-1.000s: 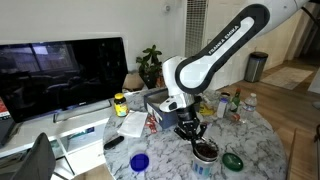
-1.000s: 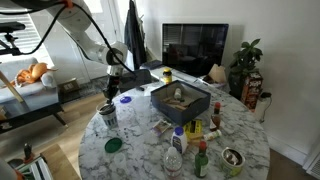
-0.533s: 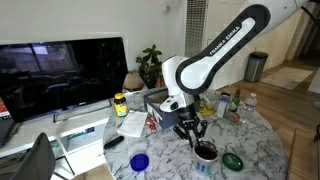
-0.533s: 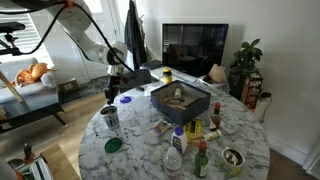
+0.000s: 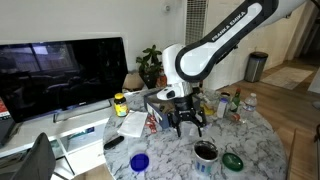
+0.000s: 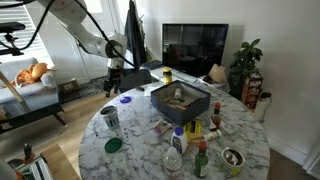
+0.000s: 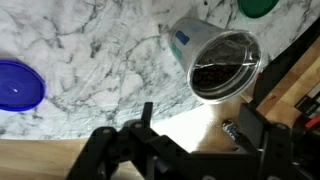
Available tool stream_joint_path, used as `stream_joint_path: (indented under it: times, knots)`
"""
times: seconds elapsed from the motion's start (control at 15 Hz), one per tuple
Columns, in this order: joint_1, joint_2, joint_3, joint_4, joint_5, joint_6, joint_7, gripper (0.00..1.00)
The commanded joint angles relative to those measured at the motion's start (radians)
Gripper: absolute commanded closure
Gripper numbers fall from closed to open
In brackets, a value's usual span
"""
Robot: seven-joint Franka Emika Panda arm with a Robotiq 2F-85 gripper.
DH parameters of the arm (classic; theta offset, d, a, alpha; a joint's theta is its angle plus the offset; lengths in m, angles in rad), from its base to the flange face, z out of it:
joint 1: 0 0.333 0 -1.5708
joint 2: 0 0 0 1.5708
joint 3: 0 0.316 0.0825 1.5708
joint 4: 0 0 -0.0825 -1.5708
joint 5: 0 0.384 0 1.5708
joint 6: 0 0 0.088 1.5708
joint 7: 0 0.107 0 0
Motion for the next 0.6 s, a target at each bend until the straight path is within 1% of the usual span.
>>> stream_joint_path:
  times: [0.0, 0.27, 0.4, 0.47, 0.53]
  knots:
    - [-0.001, -0.166, -0.024, -0.120, 0.029, 0.058, 0.137, 0.00]
    - [-0.016, -0.382, -0.058, -0.283, 0.060, 0.073, 0.269, 0.00]
    - [-0.018, -0.491, -0.090, -0.371, 0.062, 0.066, 0.334, 0.00]
    - [-0.019, -0.546, -0.107, -0.419, 0.072, 0.082, 0.354, 0.00]
    - [-0.020, -0.601, -0.126, -0.471, 0.059, 0.079, 0.382, 0.00]
